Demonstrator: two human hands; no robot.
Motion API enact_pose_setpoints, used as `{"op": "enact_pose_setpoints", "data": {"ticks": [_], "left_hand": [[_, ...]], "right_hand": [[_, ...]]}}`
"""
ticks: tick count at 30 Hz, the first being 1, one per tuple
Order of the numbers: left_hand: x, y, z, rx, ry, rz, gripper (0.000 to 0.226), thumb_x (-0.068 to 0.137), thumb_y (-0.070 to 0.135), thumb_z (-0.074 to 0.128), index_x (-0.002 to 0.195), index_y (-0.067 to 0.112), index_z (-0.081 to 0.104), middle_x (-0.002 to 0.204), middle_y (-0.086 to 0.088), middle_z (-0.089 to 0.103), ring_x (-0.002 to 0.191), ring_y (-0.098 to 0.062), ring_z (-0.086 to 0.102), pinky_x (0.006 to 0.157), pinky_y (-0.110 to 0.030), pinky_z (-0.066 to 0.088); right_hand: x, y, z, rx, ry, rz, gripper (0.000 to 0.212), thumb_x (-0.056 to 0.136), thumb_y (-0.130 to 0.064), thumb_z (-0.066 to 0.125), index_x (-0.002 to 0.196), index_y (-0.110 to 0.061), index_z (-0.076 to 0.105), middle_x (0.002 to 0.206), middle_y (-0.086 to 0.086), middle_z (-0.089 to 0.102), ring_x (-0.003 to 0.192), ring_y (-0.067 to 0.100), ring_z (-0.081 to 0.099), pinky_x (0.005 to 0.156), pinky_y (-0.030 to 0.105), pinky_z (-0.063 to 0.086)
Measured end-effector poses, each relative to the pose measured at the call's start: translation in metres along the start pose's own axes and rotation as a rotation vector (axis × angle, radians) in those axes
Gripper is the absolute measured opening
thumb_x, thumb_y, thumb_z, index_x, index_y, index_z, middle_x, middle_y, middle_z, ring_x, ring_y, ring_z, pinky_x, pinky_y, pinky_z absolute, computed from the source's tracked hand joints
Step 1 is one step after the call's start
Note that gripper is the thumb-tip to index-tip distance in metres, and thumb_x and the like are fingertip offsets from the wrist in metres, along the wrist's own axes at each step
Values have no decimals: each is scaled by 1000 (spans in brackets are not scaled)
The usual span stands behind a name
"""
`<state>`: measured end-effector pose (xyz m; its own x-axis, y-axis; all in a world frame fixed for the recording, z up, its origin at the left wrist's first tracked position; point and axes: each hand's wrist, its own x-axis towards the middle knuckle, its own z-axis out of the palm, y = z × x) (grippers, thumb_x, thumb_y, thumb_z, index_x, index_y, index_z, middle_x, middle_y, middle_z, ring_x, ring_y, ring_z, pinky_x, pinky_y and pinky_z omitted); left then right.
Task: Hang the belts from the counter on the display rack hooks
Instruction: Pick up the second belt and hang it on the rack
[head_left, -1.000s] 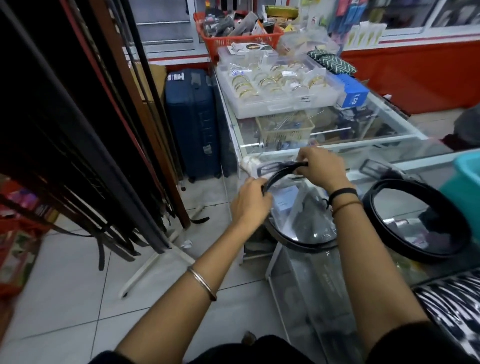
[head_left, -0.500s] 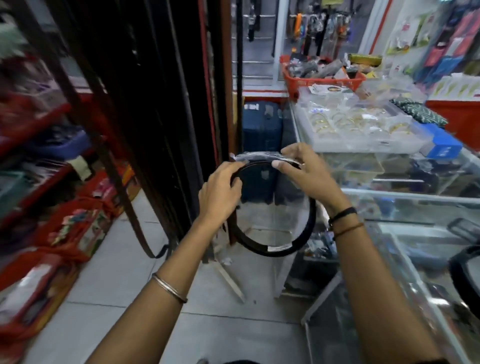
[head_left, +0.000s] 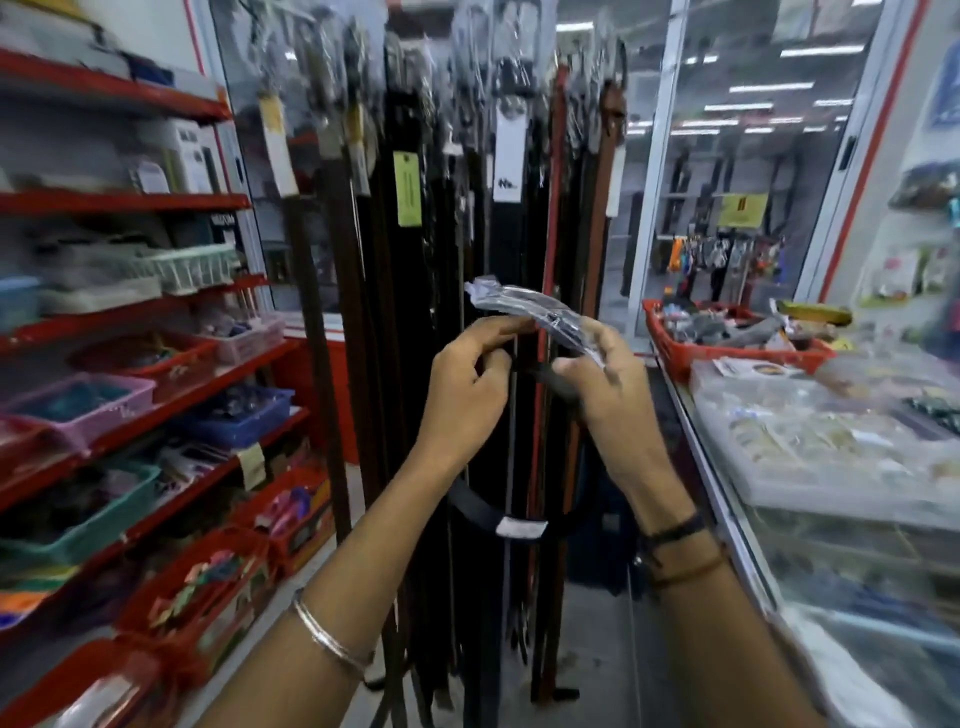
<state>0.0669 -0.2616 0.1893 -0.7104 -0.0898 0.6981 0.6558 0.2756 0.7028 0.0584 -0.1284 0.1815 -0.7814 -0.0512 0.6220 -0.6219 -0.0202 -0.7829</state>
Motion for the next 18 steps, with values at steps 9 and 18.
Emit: {"op": "enact_pose_setpoints", "data": {"ticks": [9,18], "left_hand": [[88,57,-20,-318,57,43,13,83,17,69,96,16,64,95,-8,71,91,-21,68,89,-41,56],[143,78,-29,-261,104,189,21,84,8,69,104,13,68,89,3,72,82,-3,70,75,-16,55]], "right_hand": [[69,-29,50,157,85,-254,23,95,-22,49,110,-39,45,115,-11,57,106,-2,57,87,18,47],[124,-49,65,218,187,-456,28,94,-8,51,118,-22,42,112,-6,59,105,-2,59,89,15,47]]}}
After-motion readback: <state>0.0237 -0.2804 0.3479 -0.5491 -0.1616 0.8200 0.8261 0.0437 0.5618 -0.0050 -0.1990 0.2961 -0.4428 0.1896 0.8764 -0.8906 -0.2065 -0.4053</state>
